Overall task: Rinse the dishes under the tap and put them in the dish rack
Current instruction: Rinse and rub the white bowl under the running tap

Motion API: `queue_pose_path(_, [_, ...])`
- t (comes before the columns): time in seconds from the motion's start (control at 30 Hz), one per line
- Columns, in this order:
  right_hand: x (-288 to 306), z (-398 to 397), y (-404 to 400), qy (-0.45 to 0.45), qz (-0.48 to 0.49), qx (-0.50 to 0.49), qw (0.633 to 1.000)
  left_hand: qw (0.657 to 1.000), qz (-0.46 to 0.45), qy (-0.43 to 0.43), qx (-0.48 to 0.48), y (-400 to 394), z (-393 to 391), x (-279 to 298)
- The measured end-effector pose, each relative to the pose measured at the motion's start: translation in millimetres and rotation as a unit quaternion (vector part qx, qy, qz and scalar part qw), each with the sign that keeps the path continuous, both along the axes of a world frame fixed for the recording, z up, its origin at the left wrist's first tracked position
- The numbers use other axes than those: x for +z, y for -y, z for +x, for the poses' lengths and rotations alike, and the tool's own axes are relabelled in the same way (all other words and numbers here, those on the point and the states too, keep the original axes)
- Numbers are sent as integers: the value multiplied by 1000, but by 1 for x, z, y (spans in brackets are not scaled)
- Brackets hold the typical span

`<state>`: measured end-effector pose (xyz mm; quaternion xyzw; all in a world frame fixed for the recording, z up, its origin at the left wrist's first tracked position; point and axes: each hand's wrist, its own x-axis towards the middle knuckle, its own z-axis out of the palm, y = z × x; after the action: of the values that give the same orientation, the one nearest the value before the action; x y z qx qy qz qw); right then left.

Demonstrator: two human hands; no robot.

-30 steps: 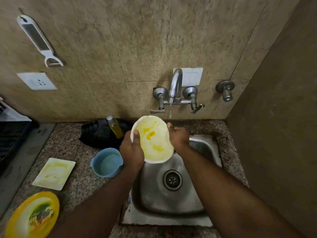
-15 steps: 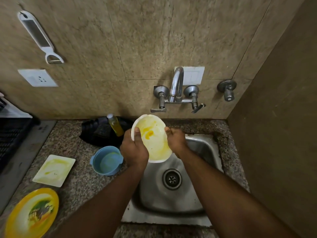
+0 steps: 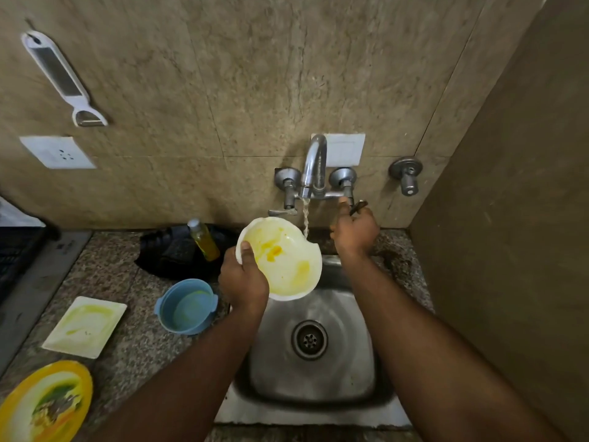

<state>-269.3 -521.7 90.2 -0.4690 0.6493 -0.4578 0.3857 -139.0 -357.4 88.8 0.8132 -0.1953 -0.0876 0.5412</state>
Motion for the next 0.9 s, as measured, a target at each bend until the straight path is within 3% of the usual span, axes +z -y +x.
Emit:
queue_pose_path(0.3, [14, -5, 9, 97, 56, -36, 993, 1000, -9, 14, 12, -1, 0, -2])
queue_pose_path(0.47, [5, 3, -11, 34, 87, 16, 996, 1000, -6, 9, 14, -4, 2, -2])
queue_pose_path(0.53, [-2, 10, -25, -56, 88, 84, 991, 1000, -7, 10, 18, -4, 3, -1])
queue_pose_path(0.63, [-12, 19, -48, -195, 114, 242, 944, 1000, -12, 18, 22, -5, 5, 1])
queue_pose_path(0.73, [-23, 28, -58, -155, 169, 263, 937, 999, -1, 39, 11, -6, 5, 3])
queue_pose_path(0.83, [-20, 35, -61, -155, 163, 200, 954, 999, 2, 48, 12, -4, 2, 4])
queue_pose_path(0.9, [-23, 37, -62, -154, 159, 212, 952, 998, -4, 59, 14, -4, 0, 7])
